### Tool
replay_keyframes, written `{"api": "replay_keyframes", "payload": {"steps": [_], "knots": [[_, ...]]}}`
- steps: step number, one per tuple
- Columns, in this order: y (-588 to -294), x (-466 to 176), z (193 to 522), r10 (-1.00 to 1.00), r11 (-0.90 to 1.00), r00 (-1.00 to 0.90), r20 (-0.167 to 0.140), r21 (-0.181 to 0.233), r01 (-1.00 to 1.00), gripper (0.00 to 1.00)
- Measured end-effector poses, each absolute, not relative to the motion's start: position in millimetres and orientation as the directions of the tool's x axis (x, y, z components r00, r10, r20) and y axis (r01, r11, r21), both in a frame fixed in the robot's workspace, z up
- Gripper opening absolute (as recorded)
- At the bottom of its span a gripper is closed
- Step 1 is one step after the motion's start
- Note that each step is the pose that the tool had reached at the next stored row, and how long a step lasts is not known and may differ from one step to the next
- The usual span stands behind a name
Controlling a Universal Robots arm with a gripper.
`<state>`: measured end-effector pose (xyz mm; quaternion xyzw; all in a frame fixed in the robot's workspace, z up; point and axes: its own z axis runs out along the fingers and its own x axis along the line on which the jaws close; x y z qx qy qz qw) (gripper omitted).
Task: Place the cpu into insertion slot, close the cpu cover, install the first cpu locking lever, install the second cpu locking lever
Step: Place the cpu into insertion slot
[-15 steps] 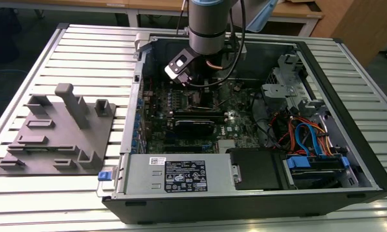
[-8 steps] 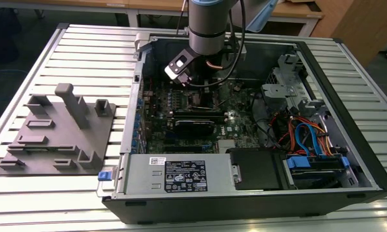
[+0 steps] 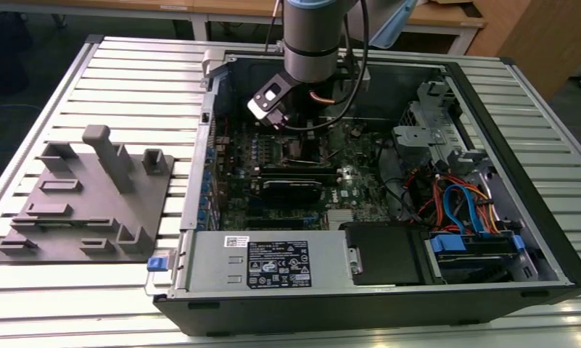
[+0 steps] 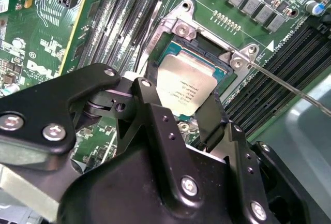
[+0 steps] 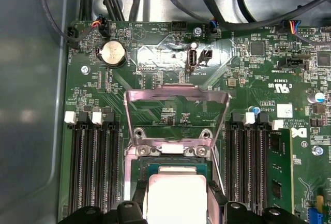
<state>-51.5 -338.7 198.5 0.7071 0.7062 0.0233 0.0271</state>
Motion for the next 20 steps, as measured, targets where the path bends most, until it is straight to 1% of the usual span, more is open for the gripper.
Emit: {"api": "replay_keyframes", "payload": {"steps": [20], "knots": [[-336.0,-51.5,193.0,1.000,-0.001,0.002,-0.005,0.071,0.997,0.54]]}}
